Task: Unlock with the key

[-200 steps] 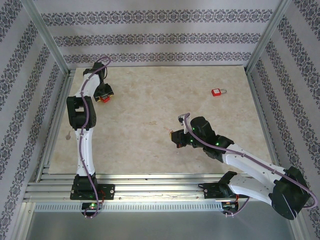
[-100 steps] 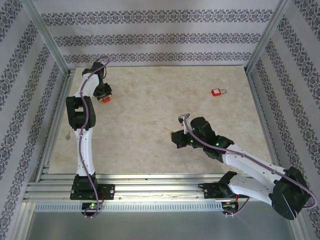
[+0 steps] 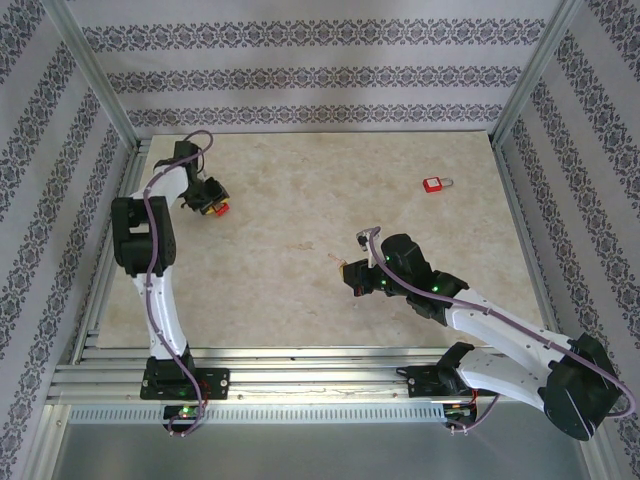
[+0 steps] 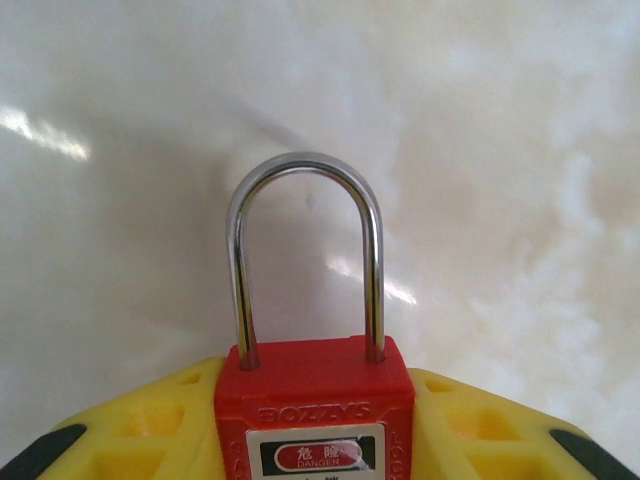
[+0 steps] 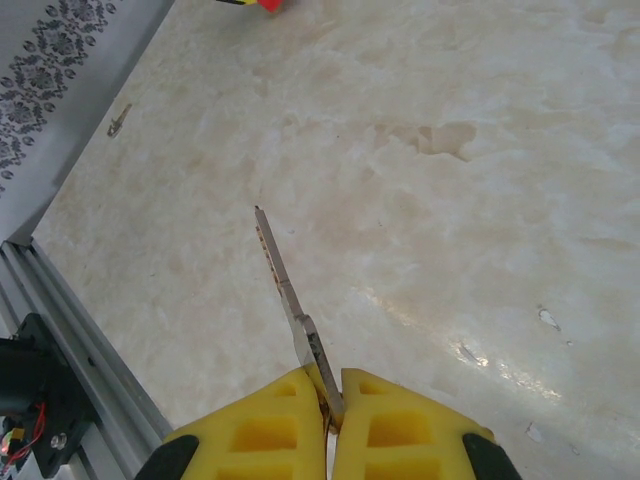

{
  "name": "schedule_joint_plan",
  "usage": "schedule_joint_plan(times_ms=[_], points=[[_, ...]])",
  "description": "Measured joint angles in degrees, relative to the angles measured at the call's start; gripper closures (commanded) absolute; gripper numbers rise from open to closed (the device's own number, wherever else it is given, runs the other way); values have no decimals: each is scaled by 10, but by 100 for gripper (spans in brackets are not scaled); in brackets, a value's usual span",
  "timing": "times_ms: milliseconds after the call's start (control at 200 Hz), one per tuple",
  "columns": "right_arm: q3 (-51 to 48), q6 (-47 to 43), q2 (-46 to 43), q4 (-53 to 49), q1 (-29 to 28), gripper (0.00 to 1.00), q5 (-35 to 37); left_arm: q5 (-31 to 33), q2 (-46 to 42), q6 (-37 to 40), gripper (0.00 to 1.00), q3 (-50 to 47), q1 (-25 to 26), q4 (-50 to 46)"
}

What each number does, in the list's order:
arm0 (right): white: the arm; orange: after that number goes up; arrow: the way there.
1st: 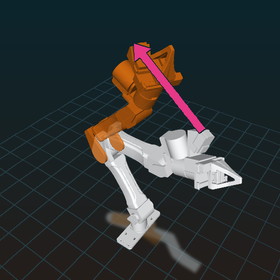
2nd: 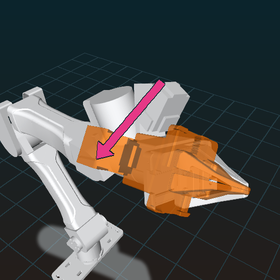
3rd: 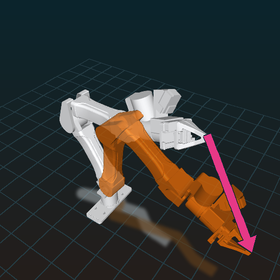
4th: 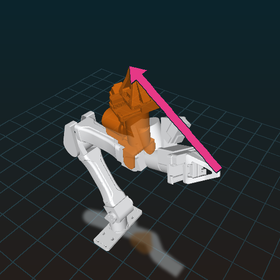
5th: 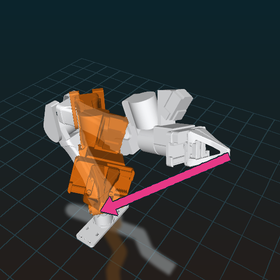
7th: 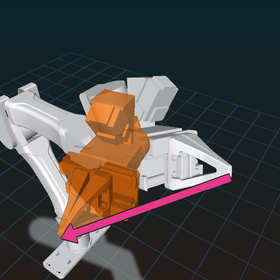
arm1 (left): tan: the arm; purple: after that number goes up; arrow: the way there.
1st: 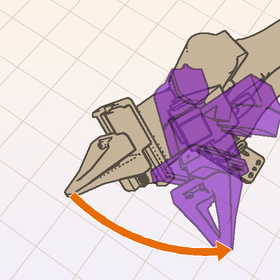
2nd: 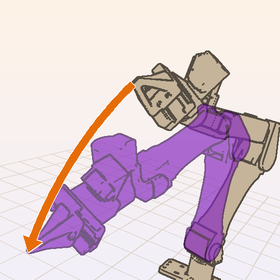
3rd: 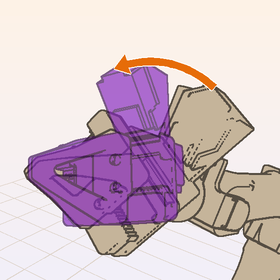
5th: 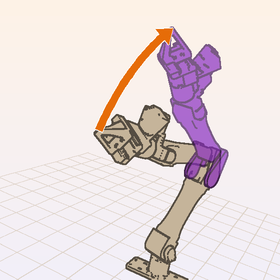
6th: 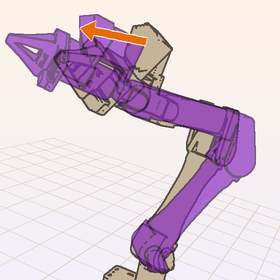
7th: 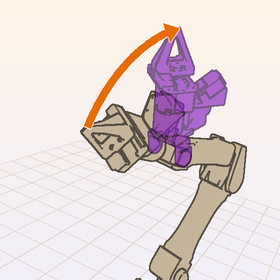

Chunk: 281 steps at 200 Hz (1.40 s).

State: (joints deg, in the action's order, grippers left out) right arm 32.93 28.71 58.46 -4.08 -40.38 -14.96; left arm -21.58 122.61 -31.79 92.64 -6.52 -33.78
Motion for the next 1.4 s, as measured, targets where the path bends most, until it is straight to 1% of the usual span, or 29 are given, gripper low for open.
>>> schedule_joint_plan(times_ms=[40, 185, 330, 425, 570, 710, 819, 904, 1099, 1214, 1404], points=[[2, 0, 2, 0, -1, 100, 4, -24, -25, -19, 100, -38, -3, 34], [20, 0, 9, -2, -10, 100, 26, -112, -117, -113, 100, -173, -7, 187], [55, -3, 17, -2, -31, 100, 52, -177, -190, -243, 100, -292, -7, 361], [85, -8, 33, -2, -49, 100, 73, -198, -234, -322, 100, -356, -6, 455], [139, -30, 72, -9, -83, 100, 108, -214, -308, -419, 100, -423, 1, 563], [203, -52, 118, -20, -113, 100, 136, -217, -382, -492, 100, -475, 26, 635], [250, -70, 156, -27, -139, 100, 166, -213, -441, -521, 100, -508, 53, 643], [284, -84, 184, -41, -157, 100, 187, -204, -493, -527, 100, -523, 71, 622], [318, -97, 221, -56, -164, 100, 203, -172, -602, -524, 100, -546, 99, 567], [327, -100, 234, -67, -165, 100, 203, -146, -634, -503, 100, -548, 128, 514], [337, -103, 239, -77, -169, 100, 203, -113, -654, -476, 100, -556, 163, 455]])
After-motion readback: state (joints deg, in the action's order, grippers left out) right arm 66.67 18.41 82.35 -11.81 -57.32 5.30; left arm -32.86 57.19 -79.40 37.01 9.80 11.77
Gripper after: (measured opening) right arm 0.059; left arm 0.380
